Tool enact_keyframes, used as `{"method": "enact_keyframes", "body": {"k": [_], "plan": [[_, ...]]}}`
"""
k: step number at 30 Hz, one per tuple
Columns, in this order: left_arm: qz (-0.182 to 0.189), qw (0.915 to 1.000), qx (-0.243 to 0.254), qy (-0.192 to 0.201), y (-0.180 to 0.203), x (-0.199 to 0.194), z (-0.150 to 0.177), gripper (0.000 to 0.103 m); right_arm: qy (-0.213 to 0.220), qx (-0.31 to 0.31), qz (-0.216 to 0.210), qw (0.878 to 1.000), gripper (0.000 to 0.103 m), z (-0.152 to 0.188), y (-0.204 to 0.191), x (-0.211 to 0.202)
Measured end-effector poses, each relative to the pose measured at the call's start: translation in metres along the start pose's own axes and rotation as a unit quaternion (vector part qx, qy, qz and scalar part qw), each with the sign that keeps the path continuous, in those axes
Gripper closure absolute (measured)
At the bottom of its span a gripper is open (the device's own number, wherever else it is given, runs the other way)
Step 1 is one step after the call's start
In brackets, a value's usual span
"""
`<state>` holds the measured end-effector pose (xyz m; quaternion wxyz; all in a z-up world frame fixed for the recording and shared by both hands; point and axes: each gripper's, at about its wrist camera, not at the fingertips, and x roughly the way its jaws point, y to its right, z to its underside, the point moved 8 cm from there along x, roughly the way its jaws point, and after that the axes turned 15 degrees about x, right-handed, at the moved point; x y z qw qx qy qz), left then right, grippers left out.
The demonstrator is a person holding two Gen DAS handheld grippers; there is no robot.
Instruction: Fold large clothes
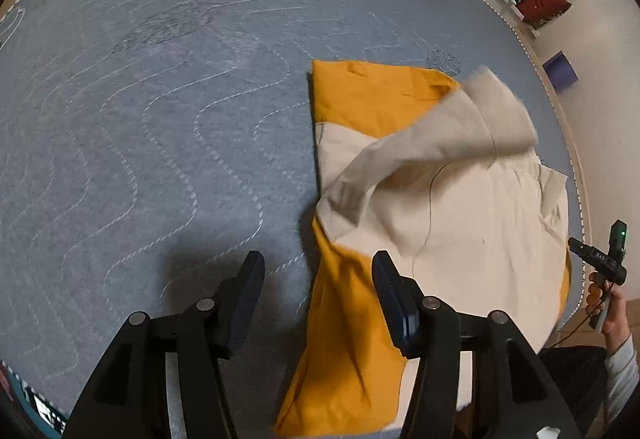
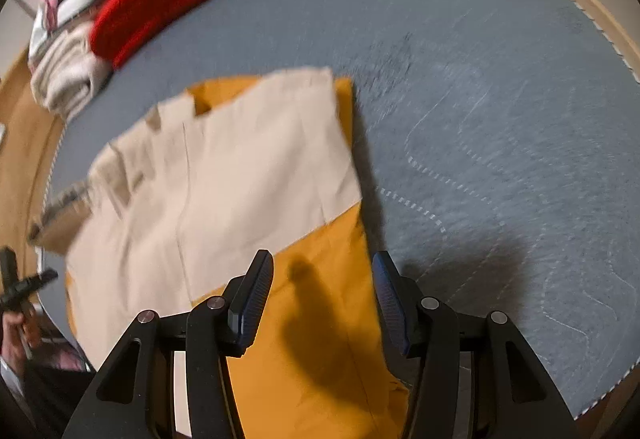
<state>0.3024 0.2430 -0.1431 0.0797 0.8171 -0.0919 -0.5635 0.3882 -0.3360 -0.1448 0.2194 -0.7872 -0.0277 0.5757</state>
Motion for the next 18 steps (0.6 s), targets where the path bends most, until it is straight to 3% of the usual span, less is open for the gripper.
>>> {"method": "enact_keyframes", "body": {"k": [4,11,12,13,16,18], "plan": [[0.001,0.9999,-0.005,0.013,-0.002,0.009,-0.014,0.051,-0.014,-0.007,0.015,1.000,0.050,0.001,0.000,0.018],[0.011,0.9982,-0.016,0.057,0.004,0.013,-0.045,0.051,-0.009,-0.002,0.005,1.000,0.051,-0.005,-0.003,0.022],[0.010,0.9979,-0.017,0.061,0.004,0.013,-0.049,0.051,-0.007,-0.006,0.004,1.000,0.058,-0.006,-0.004,0.021],[0.010,0.9978,-0.017,0.064,0.005,0.014,-0.053,0.051,-0.003,-0.010,0.006,1.000,0.072,-0.006,-0.006,0.020],[0.008,0.9978,-0.017,0.063,0.006,0.020,-0.058,0.055,0.005,-0.013,0.011,1.000,0.086,-0.007,-0.008,0.017],[0.008,0.9982,-0.013,0.058,0.006,0.025,-0.059,0.071,0.013,-0.022,0.008,1.000,0.092,-0.007,-0.012,0.013]]}}
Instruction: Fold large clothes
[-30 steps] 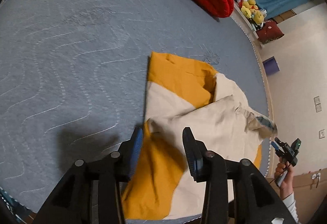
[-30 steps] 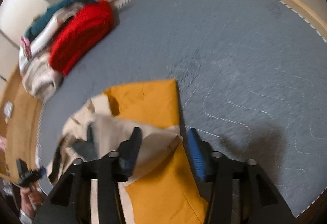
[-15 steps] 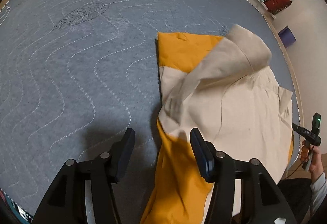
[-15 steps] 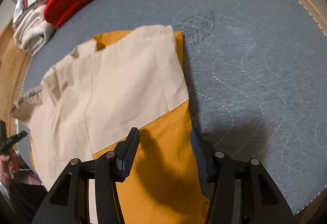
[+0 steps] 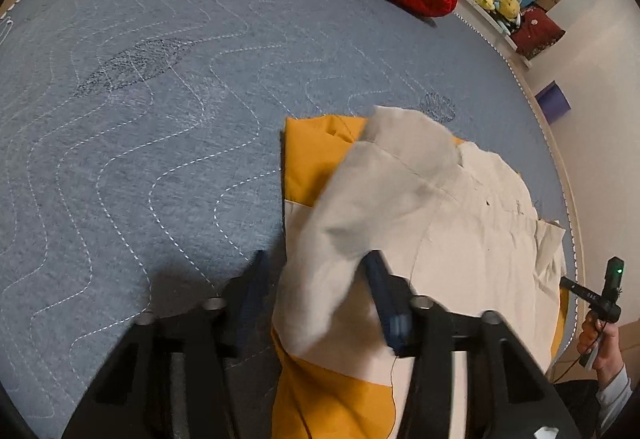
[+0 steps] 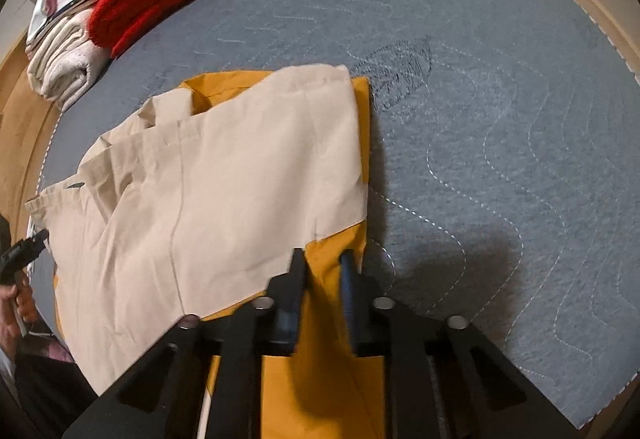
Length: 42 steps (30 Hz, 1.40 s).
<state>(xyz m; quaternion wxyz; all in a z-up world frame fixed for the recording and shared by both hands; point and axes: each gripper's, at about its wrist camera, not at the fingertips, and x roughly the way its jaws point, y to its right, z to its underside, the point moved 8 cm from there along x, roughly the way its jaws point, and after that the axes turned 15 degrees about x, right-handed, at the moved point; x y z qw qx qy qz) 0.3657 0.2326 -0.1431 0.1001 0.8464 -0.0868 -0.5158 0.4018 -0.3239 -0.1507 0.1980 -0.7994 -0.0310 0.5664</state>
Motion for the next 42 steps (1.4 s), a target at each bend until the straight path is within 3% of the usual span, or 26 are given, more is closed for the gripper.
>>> {"method": "enact_keyframes", "body": {"k": [1,2,8,13,17,21,25,34,37,42], "plan": [[-0.002,1.0000,0.003,-0.001,0.000,0.001,0.000,0.086,0.004,-0.004,-0.001,1.000,0.094,0.000,-0.002,-0.002],[-0.006,1.0000,0.007,0.000,-0.001,0.000,0.000,0.094,0.009,-0.009,-0.002,1.000,0.095,-0.001,-0.003,-0.005],[-0.038,0.9976,0.030,0.048,0.005,-0.024,-0.010,0.101,0.059,-0.009,-0.029,0.998,0.100,-0.009,-0.012,-0.039],[-0.057,0.9904,0.020,0.125,0.006,-0.056,-0.028,0.101,0.156,0.013,-0.069,0.985,0.101,-0.030,-0.023,-0.088],[-0.083,0.9879,0.016,0.131,0.003,-0.047,-0.041,0.102,0.198,0.007,-0.057,0.979,0.101,-0.043,-0.036,-0.095],[-0.101,0.9878,0.000,0.119,-0.008,-0.026,-0.051,0.102,0.184,0.021,-0.027,0.982,0.101,-0.058,-0.037,-0.070],[-0.116,0.9899,-0.010,0.081,-0.026,0.006,-0.051,0.102,0.160,0.022,0.016,0.987,0.101,-0.072,-0.035,-0.034],[-0.149,0.9885,-0.017,0.016,-0.049,0.069,-0.049,0.102,0.090,0.017,0.100,0.991,0.101,-0.076,-0.023,0.046],[-0.173,0.9845,-0.030,0.010,-0.062,0.070,-0.049,0.103,0.081,0.011,0.119,0.990,0.101,-0.075,-0.021,0.059],[-0.158,0.9868,-0.030,0.019,-0.062,0.050,-0.055,0.103,0.079,-0.001,0.133,0.988,0.097,-0.075,-0.022,0.065]]}}
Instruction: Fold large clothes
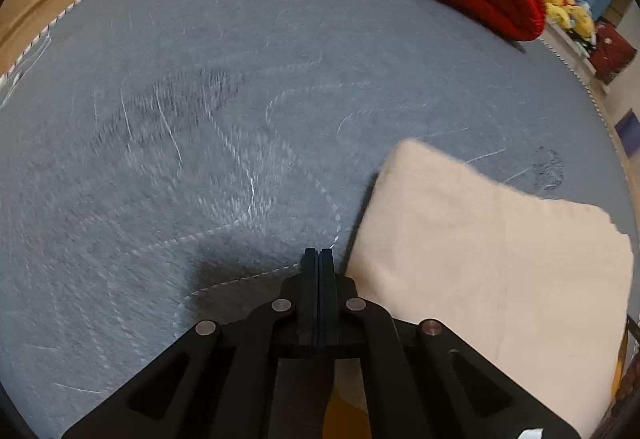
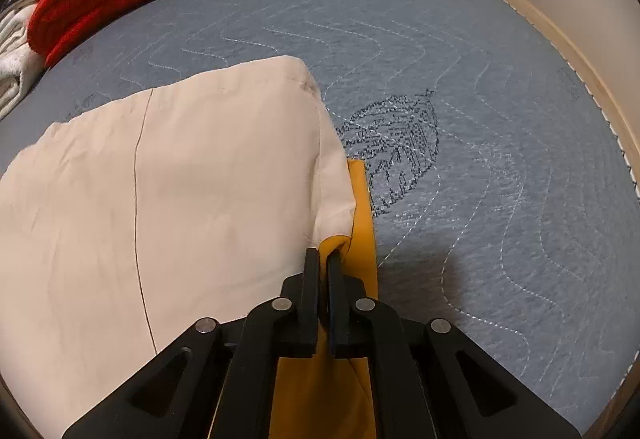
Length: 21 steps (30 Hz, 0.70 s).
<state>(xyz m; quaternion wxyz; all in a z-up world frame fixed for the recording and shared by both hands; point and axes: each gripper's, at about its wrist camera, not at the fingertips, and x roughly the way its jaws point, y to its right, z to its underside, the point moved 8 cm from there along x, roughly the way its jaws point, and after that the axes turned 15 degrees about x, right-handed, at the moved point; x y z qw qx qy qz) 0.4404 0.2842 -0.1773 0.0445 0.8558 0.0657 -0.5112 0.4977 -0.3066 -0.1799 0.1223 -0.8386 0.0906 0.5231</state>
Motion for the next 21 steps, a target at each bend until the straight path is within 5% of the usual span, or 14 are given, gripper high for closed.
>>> {"method": "enact_keyframes", "body": {"k": [3,6,8,10,12,15,18,21], "plan": [[-0.006,0.9987,0.012,0.050,-0.001,-0.049,-0.014,0.099,0.034,-0.001,0.010,0.999,0.083,-0.007,0.008,-0.021],[0.026,0.9963,0.026,0.078,0.008,-0.088,-0.010,0.089,0.075,0.036,0.016,0.996,0.080,-0.014,0.029,-0.058],[0.079,0.9928,0.056,0.070,0.030,-0.105,0.007,0.085,0.092,0.054,-0.007,0.994,0.078,-0.013,0.041,-0.085],[0.150,0.9828,0.105,0.023,0.062,-0.110,0.041,0.082,0.095,0.054,-0.047,0.993,0.077,0.000,0.045,-0.111],[0.202,0.9662,0.159,-0.023,0.086,-0.110,0.080,0.081,0.068,0.030,-0.085,0.994,0.077,0.026,0.040,-0.122],[0.185,0.9470,0.254,-0.068,0.102,-0.103,0.139,0.081,-0.016,-0.036,-0.112,0.993,0.077,0.084,0.030,-0.115],[0.160,0.9319,0.297,-0.132,0.087,-0.080,0.191,0.079,-0.067,-0.118,-0.043,0.990,0.077,0.134,0.046,-0.088],[0.165,0.9363,0.280,-0.132,0.072,-0.084,0.194,0.084,-0.106,-0.120,0.016,0.987,0.077,0.154,0.085,-0.060]]}}
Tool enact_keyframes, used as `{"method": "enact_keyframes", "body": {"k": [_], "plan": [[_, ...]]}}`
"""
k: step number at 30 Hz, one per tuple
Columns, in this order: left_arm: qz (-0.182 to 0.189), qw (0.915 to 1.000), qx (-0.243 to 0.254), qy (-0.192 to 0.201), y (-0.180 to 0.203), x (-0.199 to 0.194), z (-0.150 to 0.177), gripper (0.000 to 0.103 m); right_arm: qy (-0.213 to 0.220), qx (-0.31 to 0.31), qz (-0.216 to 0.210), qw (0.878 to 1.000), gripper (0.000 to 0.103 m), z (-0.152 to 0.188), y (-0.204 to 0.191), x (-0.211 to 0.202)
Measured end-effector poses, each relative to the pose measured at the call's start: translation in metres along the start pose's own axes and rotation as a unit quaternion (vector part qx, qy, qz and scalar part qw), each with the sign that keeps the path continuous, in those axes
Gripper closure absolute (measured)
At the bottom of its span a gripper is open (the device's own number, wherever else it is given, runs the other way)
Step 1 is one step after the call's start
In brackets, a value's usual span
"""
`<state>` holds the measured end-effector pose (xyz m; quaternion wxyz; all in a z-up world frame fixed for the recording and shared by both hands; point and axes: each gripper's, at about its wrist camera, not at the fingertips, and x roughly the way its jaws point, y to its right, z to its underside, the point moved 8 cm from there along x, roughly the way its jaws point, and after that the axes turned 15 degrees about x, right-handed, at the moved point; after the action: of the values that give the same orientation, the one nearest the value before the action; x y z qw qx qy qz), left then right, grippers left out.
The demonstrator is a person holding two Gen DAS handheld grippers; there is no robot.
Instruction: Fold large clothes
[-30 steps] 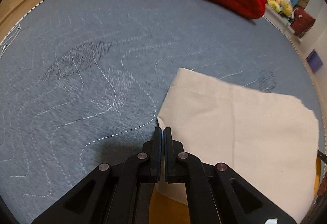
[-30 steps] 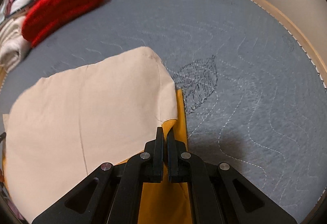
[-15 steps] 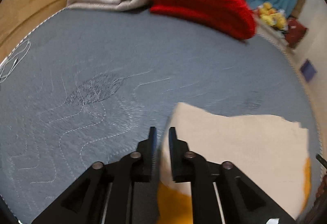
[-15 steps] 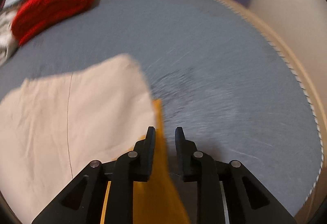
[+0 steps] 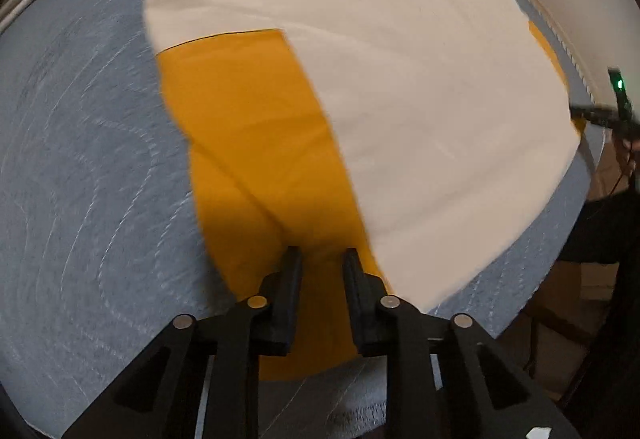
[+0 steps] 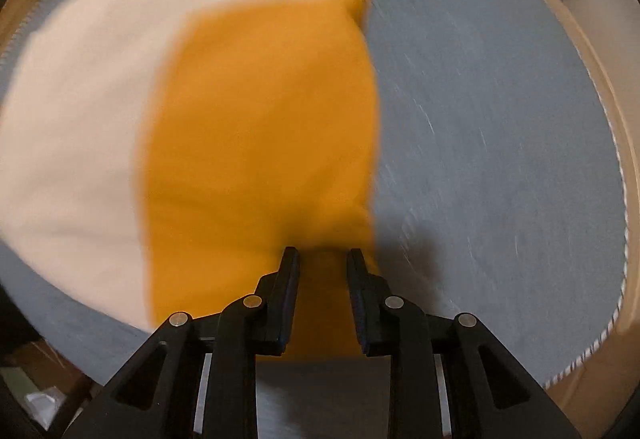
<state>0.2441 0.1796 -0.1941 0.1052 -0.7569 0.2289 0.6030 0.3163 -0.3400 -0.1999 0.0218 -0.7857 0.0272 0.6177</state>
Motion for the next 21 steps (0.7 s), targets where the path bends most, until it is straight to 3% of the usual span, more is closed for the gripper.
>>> {"method": "enact_keyframes", "body": {"k": [2,5,9,11,13,15,17,18,20,21], "plan": [[-0.018,0.9994,-0.029,0.002,-0.011,-0.012,0.002,0.089,-0.001,0.017,-0.010,1.000,0.077,-0.002,0.005,-0.005],[-0.041,0.9989,-0.022,0.009,-0.008,-0.023,0.007,0.089,-0.003,0.016,0.011,1.000,0.077,0.000,0.009,-0.006],[-0.088,0.9930,-0.036,-0.070,-0.012,0.001,0.030,0.088,-0.013,0.012,0.038,0.999,0.077,0.001,0.007,0.001],[-0.132,0.9883,-0.043,-0.064,-0.006,-0.012,0.026,0.088,-0.007,0.025,0.050,0.998,0.077,0.000,0.007,-0.004],[-0.158,0.9860,-0.053,-0.012,0.010,-0.042,0.013,0.088,0.040,0.039,0.065,0.996,0.077,-0.007,0.006,-0.029],[-0.182,0.9810,-0.060,0.034,0.024,-0.070,0.002,0.080,0.117,0.047,0.061,0.990,0.077,-0.016,-0.003,-0.073],[-0.207,0.9734,-0.060,0.077,0.044,-0.096,-0.007,0.062,0.179,0.051,0.040,0.982,0.072,-0.019,-0.015,-0.113],[-0.213,0.9710,-0.063,0.089,0.053,-0.103,-0.008,0.059,0.212,0.052,0.025,0.976,0.070,-0.018,-0.025,-0.136],[-0.209,0.9692,-0.075,0.107,0.072,-0.110,-0.009,0.058,0.246,0.050,-0.005,0.968,0.056,-0.014,-0.046,-0.166],[-0.206,0.9690,-0.080,0.111,0.070,-0.113,-0.010,0.058,0.260,0.049,-0.022,0.964,0.042,-0.008,-0.058,-0.179]]}}
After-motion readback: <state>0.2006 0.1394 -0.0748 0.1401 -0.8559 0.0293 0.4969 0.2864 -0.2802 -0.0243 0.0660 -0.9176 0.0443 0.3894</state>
